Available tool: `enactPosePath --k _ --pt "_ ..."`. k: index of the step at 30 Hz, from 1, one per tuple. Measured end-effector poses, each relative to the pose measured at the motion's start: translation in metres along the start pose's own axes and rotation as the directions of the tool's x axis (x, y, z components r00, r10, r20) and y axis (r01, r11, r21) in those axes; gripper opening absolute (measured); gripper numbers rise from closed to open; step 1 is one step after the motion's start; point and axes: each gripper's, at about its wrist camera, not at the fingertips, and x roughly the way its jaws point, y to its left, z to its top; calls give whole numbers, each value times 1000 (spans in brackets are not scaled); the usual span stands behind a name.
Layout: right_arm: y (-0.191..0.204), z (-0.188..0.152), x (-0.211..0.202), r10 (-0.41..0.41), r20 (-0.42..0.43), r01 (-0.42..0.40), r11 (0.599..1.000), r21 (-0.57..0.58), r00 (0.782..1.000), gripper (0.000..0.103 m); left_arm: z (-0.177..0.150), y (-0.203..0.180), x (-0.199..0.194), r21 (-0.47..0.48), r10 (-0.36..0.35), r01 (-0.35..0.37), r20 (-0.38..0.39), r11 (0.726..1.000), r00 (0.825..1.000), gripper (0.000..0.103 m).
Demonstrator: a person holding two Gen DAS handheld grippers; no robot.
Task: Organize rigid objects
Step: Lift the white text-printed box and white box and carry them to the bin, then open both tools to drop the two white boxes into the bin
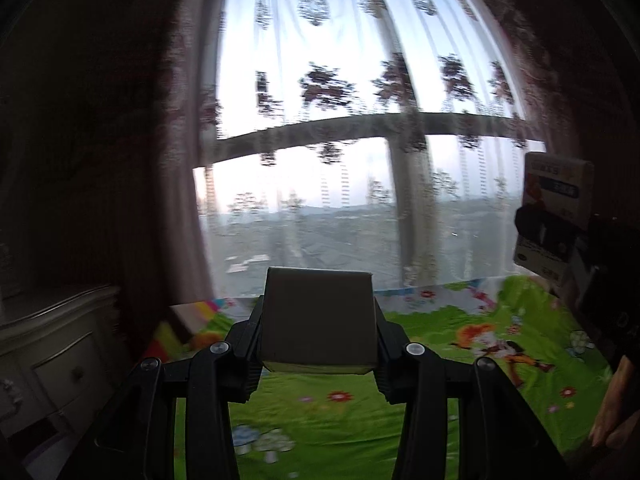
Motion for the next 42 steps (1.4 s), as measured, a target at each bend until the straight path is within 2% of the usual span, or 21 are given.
enactPosePath --k 6,9,13,18,21,23,25,29,36,38,42 --pt "44 -1 0 162 -7 -162 985 -51 987 43 -12 41 -17 -28 105 -105 -24 994 994 45" --pt "68 -4 4 255 -40 -257 964 -62 966 43 -20 58 -23 -41 143 -146 -56 989 988 45" --pt "97 -6 13 366 -89 -372 926 -60 926 43 -29 80 -34 -53 192 -197 -85 979 978 45" --pt "129 -1 12 445 -85 -451 889 -76 891 43 -43 115 -54 -79 291 -300 -114 951 950 45" --pt "152 -1 13 520 -104 -528 845 -79 848 43 -51 134 -61 -79 340 -354 -148 932 929 45" --pt "171 -1 17 577 -142 -591 802 -83 804 43 -57 148 -65 -102 349 -372 -188 923 918 45" --pt "189 -3 19 621 -167 -639 764 -90 766 43 -66 161 -70 -124 367 -402 -232 907 901 45" --pt "218 -9 24 676 -220 -705 703 -91 703 43 -86 188 -79 -155 404 -465 -311 872 860 45" --pt "255 -26 32 728 -328 -782 621 -55 602 43 -117 222 -92 -188 434 -544 -420 818 797 45" --pt "268 -31 36 737 -377 -806 591 -41 560 43 -128 232 -96 -211 430 -564 -456 798 779 45" --pt "289 -44 44 749 -453 -838 546 6 485 43 -143 243 -97 -226 410 -585 -522 779 748 45"
